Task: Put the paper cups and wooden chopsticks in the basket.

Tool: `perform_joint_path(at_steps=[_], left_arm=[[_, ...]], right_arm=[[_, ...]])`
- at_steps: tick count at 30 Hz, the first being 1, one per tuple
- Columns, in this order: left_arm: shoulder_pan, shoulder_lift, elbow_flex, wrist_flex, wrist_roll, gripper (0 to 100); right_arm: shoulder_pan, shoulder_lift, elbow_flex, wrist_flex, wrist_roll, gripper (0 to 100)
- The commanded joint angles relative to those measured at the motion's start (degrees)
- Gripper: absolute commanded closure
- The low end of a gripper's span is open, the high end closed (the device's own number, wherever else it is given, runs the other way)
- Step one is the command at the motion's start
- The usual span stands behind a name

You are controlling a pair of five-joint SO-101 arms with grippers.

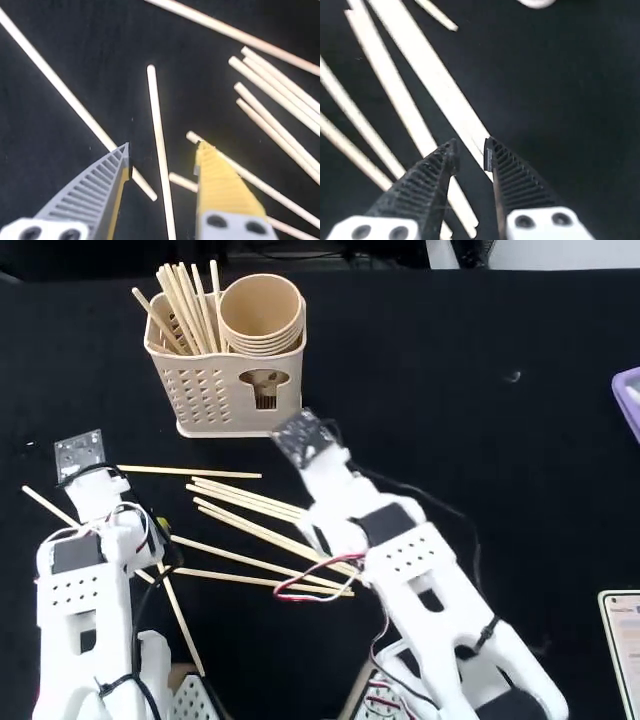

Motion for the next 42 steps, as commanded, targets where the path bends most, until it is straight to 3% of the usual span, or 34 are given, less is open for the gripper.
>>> perform_joint_path(at_steps=[1, 7, 15, 29, 35, 42], left_arm=[[-1.0, -0.4, -1.9, 1.4, 0.7, 78], [-2.2, -0.4, 0.3, 1.1, -0.4, 78], [-5.1, 6.7, 5.9, -6.9, -0.4, 78], [-7.2, 33.9, -9.5, -10.5, 2.5, 79], [-7.2, 33.4, -11.2, -10.5, 2.5, 94], [-7.3, 30.7, -11.5, -8.5, 2.5, 97]], right_arm=[[3.3, -2.3, 5.2, -8.5, 0.3, 90.2], [5.4, -2.2, 7.4, -10.6, 0.2, 90.2], [5.3, -2.3, 8.3, -10.6, 0.2, 90.2], [3.7, -2.1, 8.4, -10.6, 0.2, 90.2], [3.7, -2.1, 8.4, -10.6, 0.2, 90.2], [3.7, -2.1, 8.4, -10.6, 0.2, 90.2]])
